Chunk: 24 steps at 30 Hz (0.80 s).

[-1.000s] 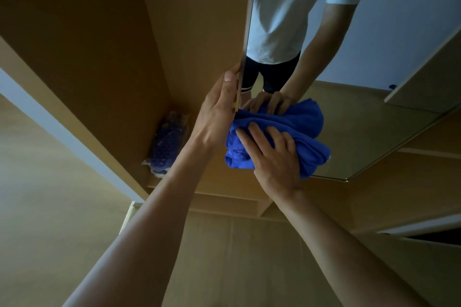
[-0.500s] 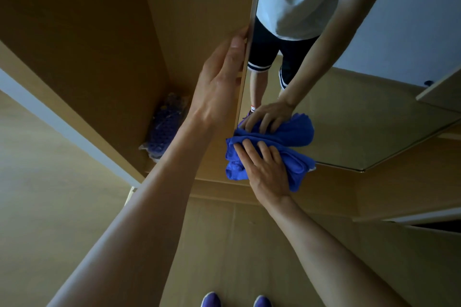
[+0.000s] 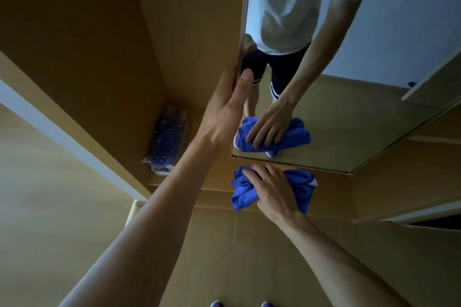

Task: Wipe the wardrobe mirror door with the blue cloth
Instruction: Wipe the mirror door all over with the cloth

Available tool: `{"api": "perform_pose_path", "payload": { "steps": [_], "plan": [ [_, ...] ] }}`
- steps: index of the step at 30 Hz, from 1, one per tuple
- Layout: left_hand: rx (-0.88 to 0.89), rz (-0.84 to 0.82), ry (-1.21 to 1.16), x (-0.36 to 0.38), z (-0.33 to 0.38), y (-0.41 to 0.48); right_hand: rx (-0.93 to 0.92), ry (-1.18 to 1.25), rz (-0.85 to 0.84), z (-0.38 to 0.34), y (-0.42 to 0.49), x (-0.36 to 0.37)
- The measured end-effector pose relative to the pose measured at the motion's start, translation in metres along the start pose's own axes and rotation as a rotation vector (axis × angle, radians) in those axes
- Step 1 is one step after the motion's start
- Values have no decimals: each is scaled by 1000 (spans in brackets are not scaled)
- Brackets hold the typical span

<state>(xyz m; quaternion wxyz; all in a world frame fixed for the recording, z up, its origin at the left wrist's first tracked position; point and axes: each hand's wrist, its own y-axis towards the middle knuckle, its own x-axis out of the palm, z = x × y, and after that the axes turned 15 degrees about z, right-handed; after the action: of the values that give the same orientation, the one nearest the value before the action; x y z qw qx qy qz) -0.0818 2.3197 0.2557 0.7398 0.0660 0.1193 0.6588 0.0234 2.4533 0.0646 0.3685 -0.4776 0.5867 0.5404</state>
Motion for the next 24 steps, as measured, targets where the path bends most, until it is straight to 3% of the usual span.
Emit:
{"api": "perform_pose_path", "payload": {
  "steps": [5, 10, 18, 24],
  "plan": [
    [17, 29, -38, 2, 26, -8, -8, 2, 98, -1, -2, -63],
    [276, 11, -56, 4, 76, 2, -53, -33, 206, 5, 13, -152],
    [330, 54, -21, -9, 148, 12, -130, -83, 376, -8, 29, -280],
    [370, 91, 8, -10, 223, 32, -223, -186, 641, -2, 59, -386]
  ]
}}
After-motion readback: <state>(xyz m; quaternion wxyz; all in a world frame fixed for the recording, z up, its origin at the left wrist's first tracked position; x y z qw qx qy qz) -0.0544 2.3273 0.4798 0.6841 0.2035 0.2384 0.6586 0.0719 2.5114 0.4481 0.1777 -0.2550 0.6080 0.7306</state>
